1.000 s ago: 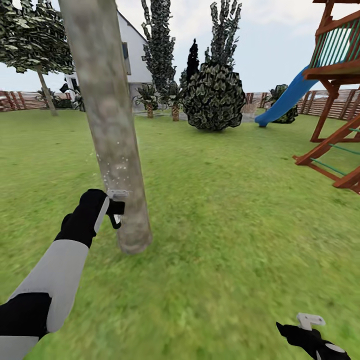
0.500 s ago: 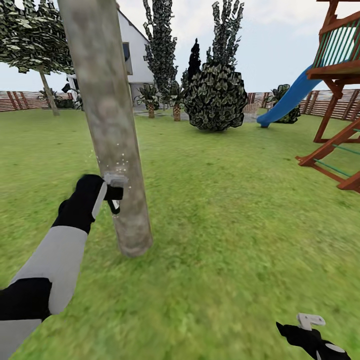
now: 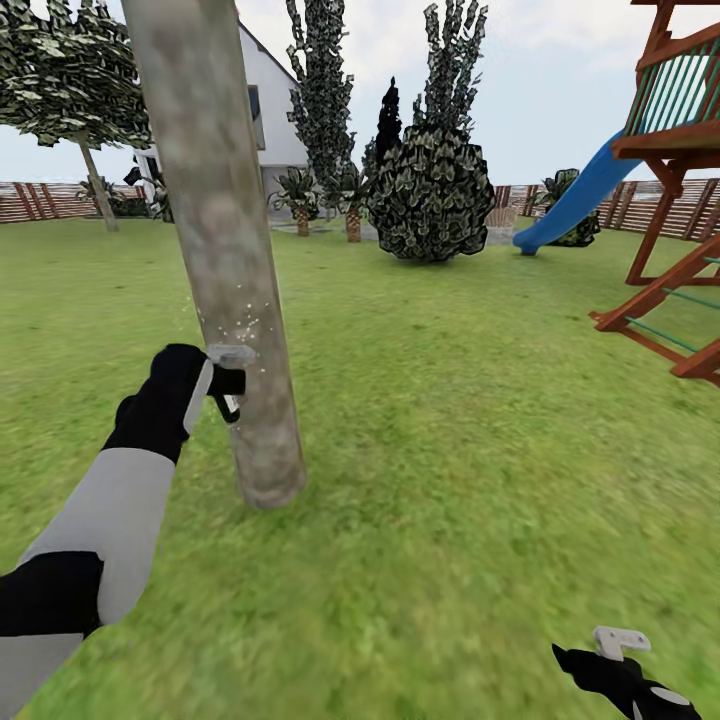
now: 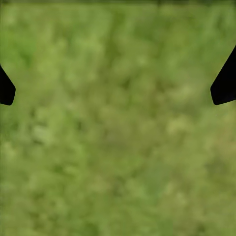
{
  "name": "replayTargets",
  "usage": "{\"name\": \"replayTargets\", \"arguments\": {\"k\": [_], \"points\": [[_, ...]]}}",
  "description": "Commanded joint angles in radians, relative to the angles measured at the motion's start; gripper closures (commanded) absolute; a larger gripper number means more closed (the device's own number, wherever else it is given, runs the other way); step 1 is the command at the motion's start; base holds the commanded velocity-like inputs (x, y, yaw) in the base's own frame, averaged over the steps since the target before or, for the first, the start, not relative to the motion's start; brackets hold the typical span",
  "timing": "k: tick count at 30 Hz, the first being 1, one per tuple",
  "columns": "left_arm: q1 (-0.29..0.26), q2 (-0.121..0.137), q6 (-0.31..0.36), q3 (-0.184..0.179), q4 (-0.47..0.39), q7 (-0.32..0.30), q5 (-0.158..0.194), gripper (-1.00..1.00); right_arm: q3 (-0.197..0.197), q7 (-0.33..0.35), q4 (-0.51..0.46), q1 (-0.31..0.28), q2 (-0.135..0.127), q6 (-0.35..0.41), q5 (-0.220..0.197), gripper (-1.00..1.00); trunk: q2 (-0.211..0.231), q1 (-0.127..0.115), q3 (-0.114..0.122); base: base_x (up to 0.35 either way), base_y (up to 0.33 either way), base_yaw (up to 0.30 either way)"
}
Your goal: In the garden, pick up the pesticide atomizer on the floor and spray pesticide onto both trees until each tree trunk is fully covered.
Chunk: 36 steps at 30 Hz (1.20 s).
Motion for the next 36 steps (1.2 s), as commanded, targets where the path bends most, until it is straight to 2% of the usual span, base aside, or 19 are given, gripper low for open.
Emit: {"name": "replayTargets", "arguments": {"k": [1,3,5,7,10,12,15,16,17,18,21,23,27,29,32,36], "points": [[0.003,0.0,0.001,0.0,0.004,-0.003,-0.005,1.0,-0.008,0.008,-0.001,-0.001,0.001,0.001,0.007,-1.0,0.0,0.0,-0.001,0.0,0.0,0.0],[0.092,-0.002,-0.025,0.0,0.009,-0.004,0.0,1.0,-0.008,0.008,-0.001,-0.001,0.001,0.001,0.007,-1.0,0.0,0.0,-0.001,0.0,0.0,0.0],[0.14,-0.003,-0.07,0.0,0.015,-0.004,0.002,1.0,-0.008,0.008,0.0,-0.001,0.001,0.001,0.007,-1.0,0.0,0.0,-0.001,0.0,0.0,0.0],[0.194,-0.003,-0.161,0.001,0.064,-0.003,0.004,1.0,-0.008,0.008,0.0,-0.001,0.001,0.001,0.008,-1.0,0.0,0.0,-0.001,0.0,0.0,0.0],[0.213,-0.004,-0.272,0.002,0.146,-0.001,0.004,1.0,-0.007,0.008,0.001,-0.001,0.001,0.001,0.008,-1.0,0.0,0.0,-0.001,0.0,0.0,0.0],[0.215,-0.004,-0.303,0.017,0.154,0.0,0.003,1.0,-0.007,0.008,0.002,-0.001,0.001,0.001,0.008,-1.0,0.0,0.0,-0.001,0.0,0.0,0.0],[0.188,-0.004,-0.297,0.052,0.146,-0.002,0.002,1.0,-0.008,0.008,0.002,-0.001,0.001,0.001,0.008,-1.0,0.0,0.0,-0.001,0.0,0.0,0.0],[0.154,-0.004,-0.287,0.057,0.145,-0.003,0.001,1.0,-0.008,0.008,0.002,-0.001,0.001,0.001,0.008,-1.0,0.0,0.0,-0.001,0.0,0.0,0.0],[0.095,-0.003,-0.228,0.06,0.145,-0.003,0.001,1.0,-0.008,0.008,0.002,-0.001,0.001,0.001,0.008,-1.0,0.0,0.0,-0.001,0.0,0.0,0.0],[0.066,-0.002,-0.173,0.061,0.144,-0.004,0.001,1.0,-0.008,0.008,0.002,-0.001,0.001,0.001,0.008,-1.0,0.0,0.0,-0.001,0.0,0.0,0.0],[0.064,-0.001,-0.138,0.061,0.108,-0.003,0.001,1.0,-0.008,0.008,0.0,-0.001,0.001,0.001,0.008,-1.0,0.0,0.0,-0.001,0.0,0.0,0.0],[0.122,0.0,-0.151,0.06,0.097,-0.003,0.001,1.0,-0.008,0.008,0.001,-0.001,0.001,0.001,0.008,-1.0,0.0,0.0,-0.001,0.0,0.0,0.0],[0.223,0.003,-0.236,0.057,0.093,-0.007,-0.006,1.0,-0.008,0.008,0.002,-0.001,0.001,0.001,0.008,-1.0,0.0,0.0,-0.001,0.0,0.0,0.0],[0.256,0.007,-0.247,0.058,0.09,-0.005,-0.006,1.0,-0.008,0.009,0.002,-0.001,0.001,0.001,0.008,-1.0,0.0,0.0,-0.001,0.0,0.0,0.0],[0.275,0.008,-0.249,0.059,0.1,-0.003,-0.005,1.0,-0.007,0.009,0.004,-0.001,0.001,0.001,0.009,-1.0,0.0,0.0,-0.001,0.111,0.0,0.0],[0.34,0.0,-0.249,0.059,0.102,-0.004,0.002,1.0,-0.007,0.009,0.005,-0.001,0.001,0.001,0.009,-1.0,0.0,0.0,-0.001,0.313,0.0,0.0]]}}
